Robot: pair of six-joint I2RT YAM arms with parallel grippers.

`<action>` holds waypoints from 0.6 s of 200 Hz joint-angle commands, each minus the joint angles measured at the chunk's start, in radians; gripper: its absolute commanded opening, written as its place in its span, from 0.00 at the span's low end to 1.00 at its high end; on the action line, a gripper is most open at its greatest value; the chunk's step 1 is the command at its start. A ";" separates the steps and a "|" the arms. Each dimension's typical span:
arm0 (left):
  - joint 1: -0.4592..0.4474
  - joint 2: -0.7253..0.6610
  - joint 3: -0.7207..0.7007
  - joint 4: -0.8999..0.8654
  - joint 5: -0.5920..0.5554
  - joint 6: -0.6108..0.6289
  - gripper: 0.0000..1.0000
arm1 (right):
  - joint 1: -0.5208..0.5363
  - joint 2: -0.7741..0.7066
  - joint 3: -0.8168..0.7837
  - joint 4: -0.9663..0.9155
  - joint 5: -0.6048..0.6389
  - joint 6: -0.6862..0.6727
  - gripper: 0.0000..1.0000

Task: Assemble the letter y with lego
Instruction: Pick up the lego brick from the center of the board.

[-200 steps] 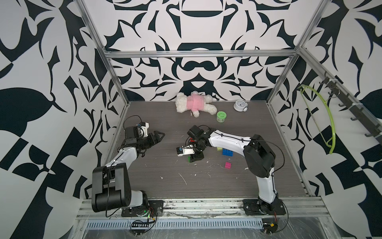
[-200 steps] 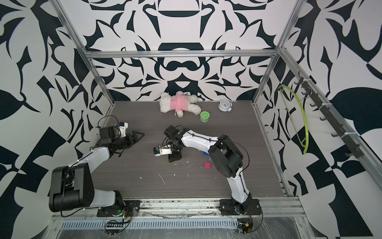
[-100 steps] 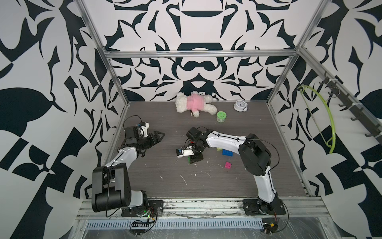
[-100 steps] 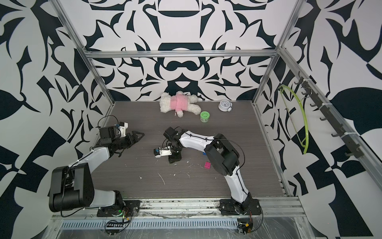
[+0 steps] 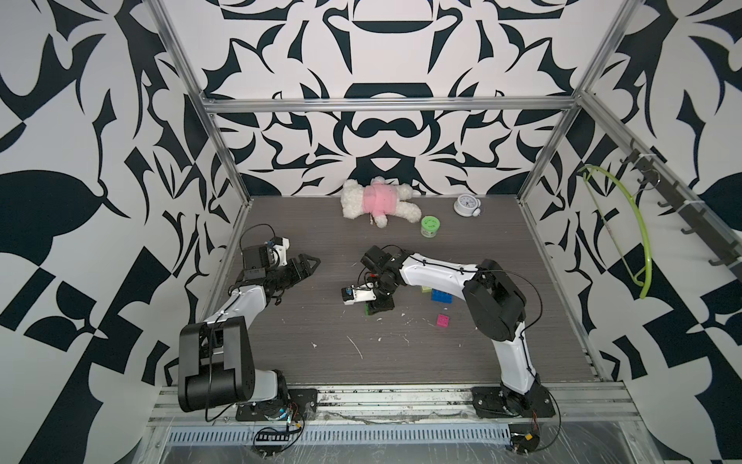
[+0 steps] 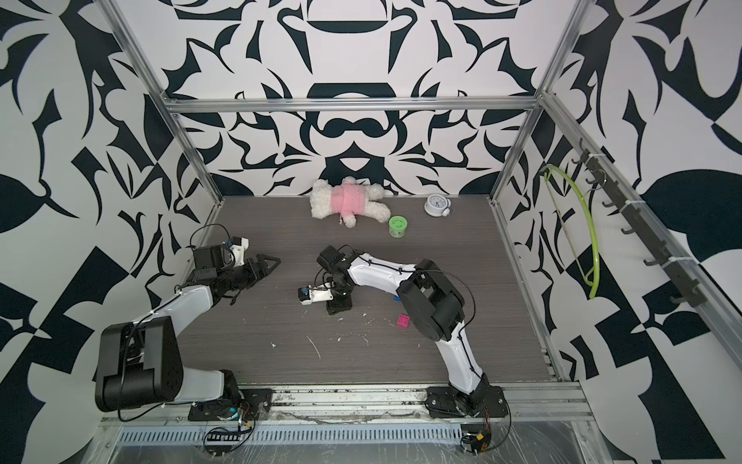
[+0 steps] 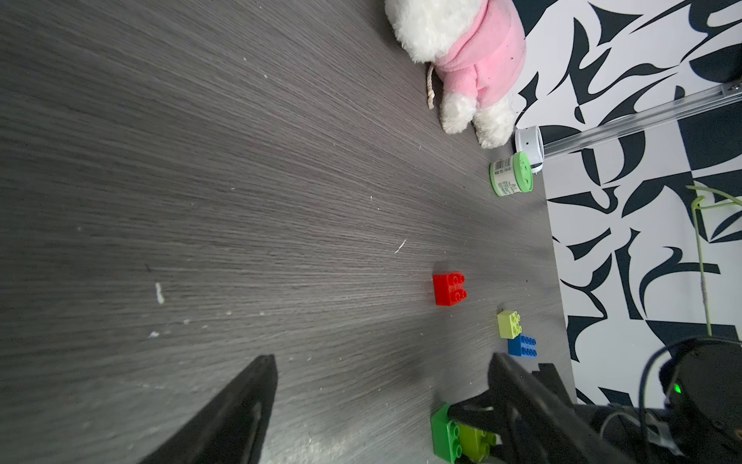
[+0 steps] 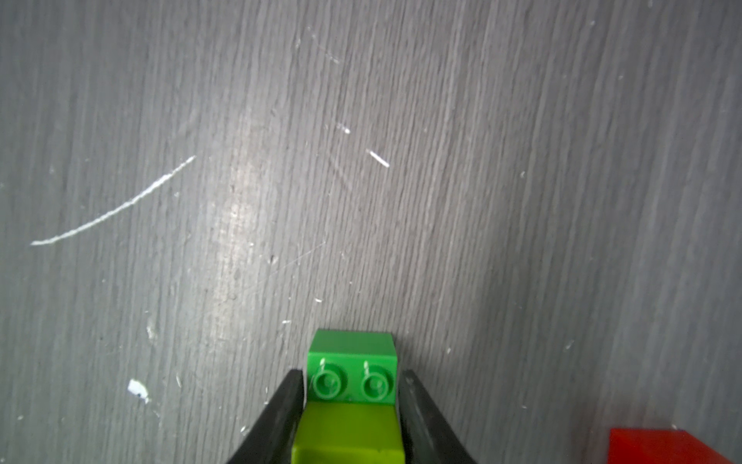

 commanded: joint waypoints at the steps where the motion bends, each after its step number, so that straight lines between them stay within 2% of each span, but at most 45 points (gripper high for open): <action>1: 0.005 -0.011 -0.011 -0.015 0.003 0.016 0.87 | 0.006 0.000 0.037 -0.023 -0.003 0.011 0.41; 78: 0.005 -0.013 -0.011 -0.014 0.010 0.015 0.88 | 0.008 0.001 0.041 -0.023 0.000 0.012 0.36; 120: 0.003 -0.003 0.019 -0.015 0.029 0.019 0.87 | 0.005 -0.048 0.038 -0.003 -0.013 0.030 0.35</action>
